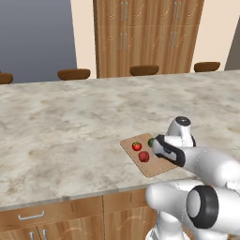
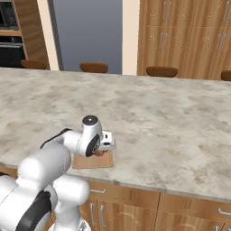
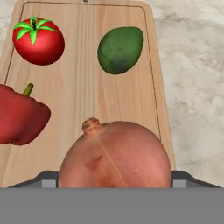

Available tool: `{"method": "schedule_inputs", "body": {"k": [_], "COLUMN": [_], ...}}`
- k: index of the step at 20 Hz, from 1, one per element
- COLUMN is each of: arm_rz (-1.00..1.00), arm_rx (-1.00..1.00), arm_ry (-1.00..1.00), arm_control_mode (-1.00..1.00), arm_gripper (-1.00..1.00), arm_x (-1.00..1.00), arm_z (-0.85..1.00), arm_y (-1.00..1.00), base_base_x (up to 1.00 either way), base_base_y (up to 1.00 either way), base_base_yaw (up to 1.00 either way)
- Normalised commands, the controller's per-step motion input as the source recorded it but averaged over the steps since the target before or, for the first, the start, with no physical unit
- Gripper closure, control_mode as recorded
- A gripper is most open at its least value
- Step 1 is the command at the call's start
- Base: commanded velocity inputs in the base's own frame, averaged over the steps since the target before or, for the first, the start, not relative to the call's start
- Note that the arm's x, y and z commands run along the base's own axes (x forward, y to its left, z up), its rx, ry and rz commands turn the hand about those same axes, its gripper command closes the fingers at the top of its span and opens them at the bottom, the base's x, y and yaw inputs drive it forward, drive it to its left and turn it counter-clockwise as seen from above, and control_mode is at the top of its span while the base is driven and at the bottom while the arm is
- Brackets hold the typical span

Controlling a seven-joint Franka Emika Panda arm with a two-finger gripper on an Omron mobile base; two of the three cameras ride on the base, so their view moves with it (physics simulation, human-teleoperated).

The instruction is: Place the avocado, onion, tomato, and bell pepper on the cutting board.

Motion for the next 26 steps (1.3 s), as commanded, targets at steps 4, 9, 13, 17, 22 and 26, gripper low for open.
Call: {"method": "schedule_inputs", "body": {"k": [4,9,13,17,22,26], "arm_rz": [0.08,0.07,0.09,0.08,0.08,0.07], "arm_rx": [0.0,0.0,0.0,0.0,0.0,0.0], "arm_ry": [0.1,0.04,0.04,0.03,0.0,0.0], "arm_control_mode": [-1.0,-1.0,-1.0,-1.0,-1.0,-1.0], "arm_gripper": [1.0,1.0,1.0,-1.0,-1.0,-1.0], "arm_x": [0.27,0.24,0.21,0.02,-0.14,-0.23], "arm_z": [-0.46,-0.3,-0.42,-0.44,0.02,0.38], "arm_y": [0.01,0.07,0.0,0.01,0.0,0.02], "base_base_x": [0.0,0.0,0.0,0.0,0.0,0.0], "base_base_y": [0.0,0.0,0.0,0.0,0.0,0.0], "base_base_yaw": [0.0,0.0,0.0,0.0,0.0,0.0]}}
